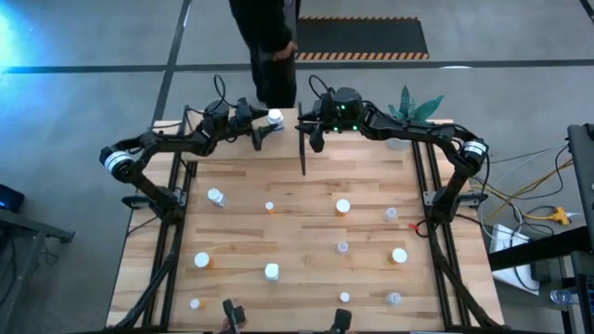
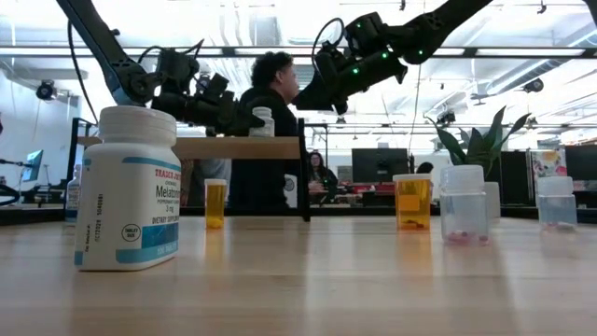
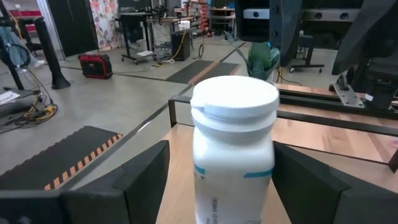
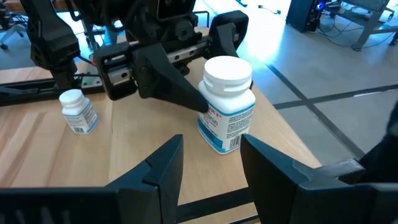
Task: Pick and place medicine bottles onto shelf by color
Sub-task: Put the top white pill bottle on the shelf
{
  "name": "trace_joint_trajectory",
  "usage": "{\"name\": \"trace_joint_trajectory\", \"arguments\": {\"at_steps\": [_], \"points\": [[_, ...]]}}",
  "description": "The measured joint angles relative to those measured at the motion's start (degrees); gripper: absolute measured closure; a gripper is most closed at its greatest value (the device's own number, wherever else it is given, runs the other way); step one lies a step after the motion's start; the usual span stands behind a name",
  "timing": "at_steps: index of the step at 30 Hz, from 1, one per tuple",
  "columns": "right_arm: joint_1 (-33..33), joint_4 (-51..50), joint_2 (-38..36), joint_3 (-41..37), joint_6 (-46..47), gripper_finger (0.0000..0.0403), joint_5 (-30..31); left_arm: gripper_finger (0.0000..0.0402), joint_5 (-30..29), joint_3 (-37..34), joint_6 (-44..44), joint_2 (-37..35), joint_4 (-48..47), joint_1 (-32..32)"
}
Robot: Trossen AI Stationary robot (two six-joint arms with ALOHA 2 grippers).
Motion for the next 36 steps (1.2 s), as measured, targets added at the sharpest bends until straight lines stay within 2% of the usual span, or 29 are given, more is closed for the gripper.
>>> {"name": "trace_joint_trajectory", "arguments": {"at_steps": [6,14,19,24,28,30,36], "points": [[0.01,0.09,0.00,0.00,-0.51,0.0252,-0.01,0.0149,-0.10,-0.11,1.55,-4.26,-5.95,0.02],[0.02,0.07,0.00,0.00,-0.65,0.0252,0.00,0.0162,-2.66,-0.31,4.58,-8.28,-20.06,0.02],[0.02,0.00,0.00,0.00,-1.23,0.0252,0.00,0.0218,-2.77,-0.57,4.79,-10.64,-23.46,0.02],[0.02,-0.11,0.00,0.00,-1.56,0.0252,-0.01,0.0311,-2.11,-0.92,4.48,-13.90,-23.48,0.00],[0.02,-0.11,0.00,0.00,-2.68,0.0252,0.00,0.0384,6.72,-0.78,2.80,-14.08,-23.17,-0.23],[0.02,-0.05,0.00,0.00,-2.92,0.0252,0.00,0.0395,7.37,-0.26,1.38,-12.54,-21.97,-0.89],[0.02,0.33,-0.02,0.00,-3.08,0.0252,0.00,0.0392,1.19,1.86,1.27,-6.54,-21.53,-2.10]]}}
